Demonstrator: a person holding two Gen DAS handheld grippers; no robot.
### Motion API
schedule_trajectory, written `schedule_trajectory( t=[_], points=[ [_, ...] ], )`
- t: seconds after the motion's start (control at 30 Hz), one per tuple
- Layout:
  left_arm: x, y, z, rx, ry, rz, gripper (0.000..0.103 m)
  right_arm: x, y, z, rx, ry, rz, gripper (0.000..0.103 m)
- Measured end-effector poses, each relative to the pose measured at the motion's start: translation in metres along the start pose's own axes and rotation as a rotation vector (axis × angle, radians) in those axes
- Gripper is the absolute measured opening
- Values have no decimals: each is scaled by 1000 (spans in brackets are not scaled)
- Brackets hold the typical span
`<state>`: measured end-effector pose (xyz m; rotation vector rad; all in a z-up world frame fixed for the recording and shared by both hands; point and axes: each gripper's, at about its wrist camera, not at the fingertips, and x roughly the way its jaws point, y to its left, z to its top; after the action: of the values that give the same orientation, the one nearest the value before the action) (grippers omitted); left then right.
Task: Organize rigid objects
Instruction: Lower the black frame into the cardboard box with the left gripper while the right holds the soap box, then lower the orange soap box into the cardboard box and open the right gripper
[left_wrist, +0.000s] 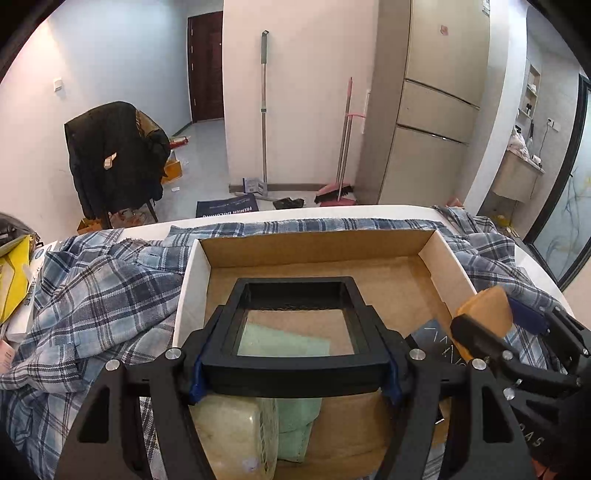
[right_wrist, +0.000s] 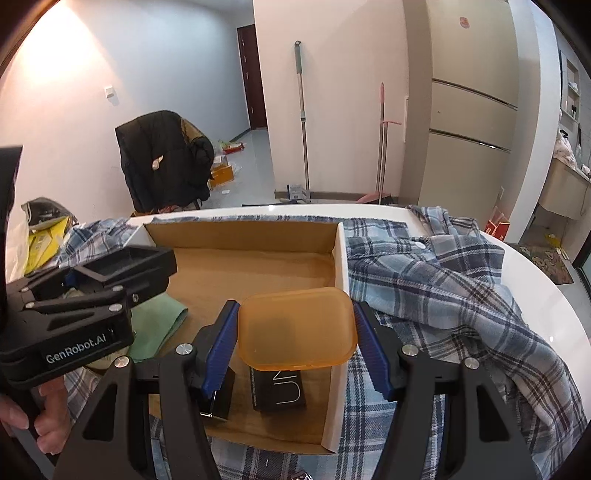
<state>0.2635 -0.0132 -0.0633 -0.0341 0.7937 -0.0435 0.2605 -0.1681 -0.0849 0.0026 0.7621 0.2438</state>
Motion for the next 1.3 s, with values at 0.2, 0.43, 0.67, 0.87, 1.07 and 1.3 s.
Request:
schedule_trajectory(
  t=[0.2, 0.43, 0.67, 0.87, 1.07, 1.3],
  points=[
    [-7, 0, -3, -12, -60, 57, 82, -1, -5, -1, 34, -7, -16, 61],
    [-30, -14, -5, 68, -195, 141, 89, 2, -2, -1, 30, 4, 14, 61],
    [-48, -5, -7, 33, -273, 146, 89, -5, -1, -3, 42, -27, -15, 85],
    [-86, -10, -23, -18, -370, 142, 89, -53, -5, 0, 39, -205, -99, 99],
    [-119, -35, -48, 37, -289, 3, 89, -78, -11, -14, 10, -178, -102, 100],
    [-140, -68, -86, 40, -386, 145, 89, -101, -29, -36, 24, -162, -117, 100]
  ],
)
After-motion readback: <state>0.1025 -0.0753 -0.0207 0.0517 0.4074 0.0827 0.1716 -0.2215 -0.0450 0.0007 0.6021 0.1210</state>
